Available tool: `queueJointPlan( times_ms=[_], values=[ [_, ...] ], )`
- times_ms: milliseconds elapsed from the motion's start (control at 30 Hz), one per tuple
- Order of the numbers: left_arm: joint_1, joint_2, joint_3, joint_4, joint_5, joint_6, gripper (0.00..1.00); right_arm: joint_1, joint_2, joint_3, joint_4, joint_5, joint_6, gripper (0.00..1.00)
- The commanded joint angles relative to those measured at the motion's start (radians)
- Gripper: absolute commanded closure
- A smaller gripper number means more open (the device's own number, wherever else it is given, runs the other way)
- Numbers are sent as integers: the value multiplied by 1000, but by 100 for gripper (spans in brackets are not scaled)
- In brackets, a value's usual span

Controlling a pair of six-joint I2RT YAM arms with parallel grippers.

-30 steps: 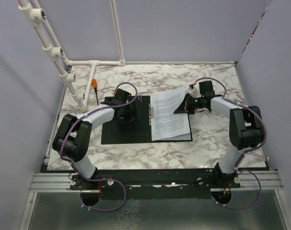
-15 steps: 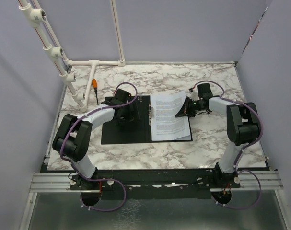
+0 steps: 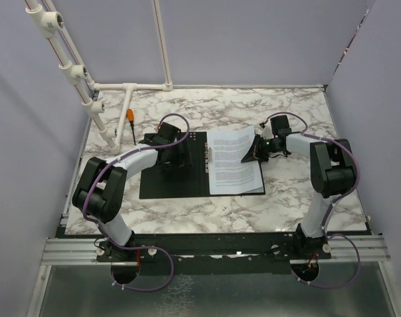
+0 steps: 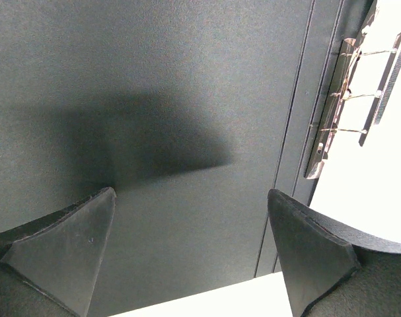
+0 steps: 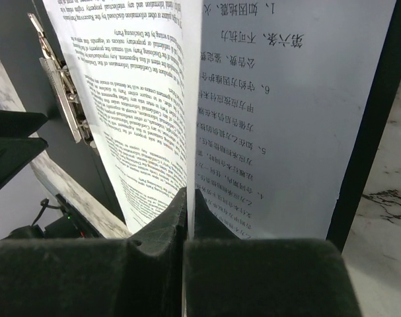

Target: Put the files into the folder

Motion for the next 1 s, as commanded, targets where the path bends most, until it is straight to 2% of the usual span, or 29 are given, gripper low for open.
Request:
queueJointPlan(
  times_ms=[0,300,467,667,967],
  values=[
    [4,1,-8,-10,-18,18,1,10,22,34,-9,13,-10,99],
    [3,4,-7,-8,-18,22,1,19,26,59,-21,14,-12,99],
    [3,8,-6,-8,-19,23,1,21,26,60,-27,20,-14,93],
    [4,8,-6,-9,-19,25,1,26,11,54,-33,36,-15,81],
    [3,2,-10,-8,-23,26,1,26,-21,66,-70,110,-23,57]
  ],
)
